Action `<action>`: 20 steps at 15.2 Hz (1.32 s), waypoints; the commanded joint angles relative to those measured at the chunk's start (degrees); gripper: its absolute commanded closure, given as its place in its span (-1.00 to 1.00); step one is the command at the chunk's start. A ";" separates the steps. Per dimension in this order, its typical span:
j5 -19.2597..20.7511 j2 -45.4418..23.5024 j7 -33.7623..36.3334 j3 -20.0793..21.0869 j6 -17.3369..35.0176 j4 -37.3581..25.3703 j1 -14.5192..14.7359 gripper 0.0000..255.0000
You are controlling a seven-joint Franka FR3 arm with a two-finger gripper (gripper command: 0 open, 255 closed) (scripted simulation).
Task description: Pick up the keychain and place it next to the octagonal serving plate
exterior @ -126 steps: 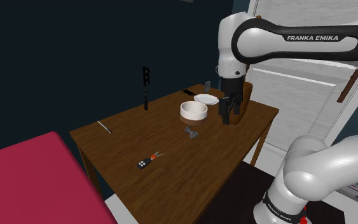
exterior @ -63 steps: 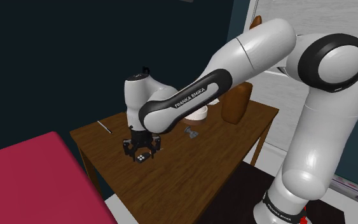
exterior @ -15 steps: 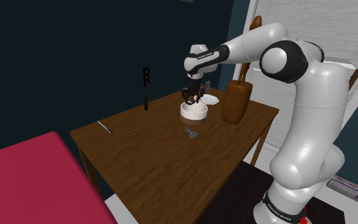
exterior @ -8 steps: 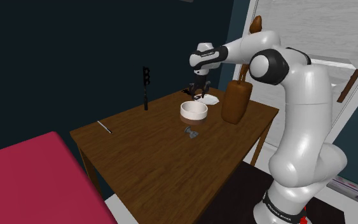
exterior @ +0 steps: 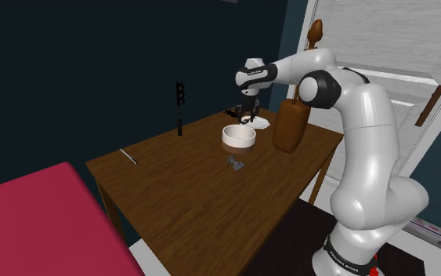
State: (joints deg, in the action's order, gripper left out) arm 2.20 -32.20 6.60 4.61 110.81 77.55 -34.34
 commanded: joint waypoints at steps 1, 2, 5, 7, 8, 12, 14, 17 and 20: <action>0.03 -0.40 -0.02 -0.02 1.32 0.89 -0.03 1.00; 0.05 -0.59 -0.01 -0.04 1.98 1.37 -0.03 1.00; 0.11 -1.22 0.03 -0.07 3.94 2.68 -0.03 1.00; 0.15 -1.71 0.05 -0.10 5.21 3.47 -0.03 1.00; 0.17 -1.98 0.06 -0.11 5.87 3.87 -0.03 1.00; 0.17 -1.98 0.06 -0.11 5.87 3.87 -0.03 1.00; 0.17 -1.98 0.06 -0.11 5.87 3.87 -0.03 1.00; 0.17 -1.96 0.06 -0.11 5.89 3.90 -0.03 -1.00; 0.17 -1.96 0.06 -0.11 5.89 3.90 -0.04 -1.00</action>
State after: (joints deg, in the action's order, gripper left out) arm 2.37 -34.17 6.66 4.50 116.70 81.45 -34.37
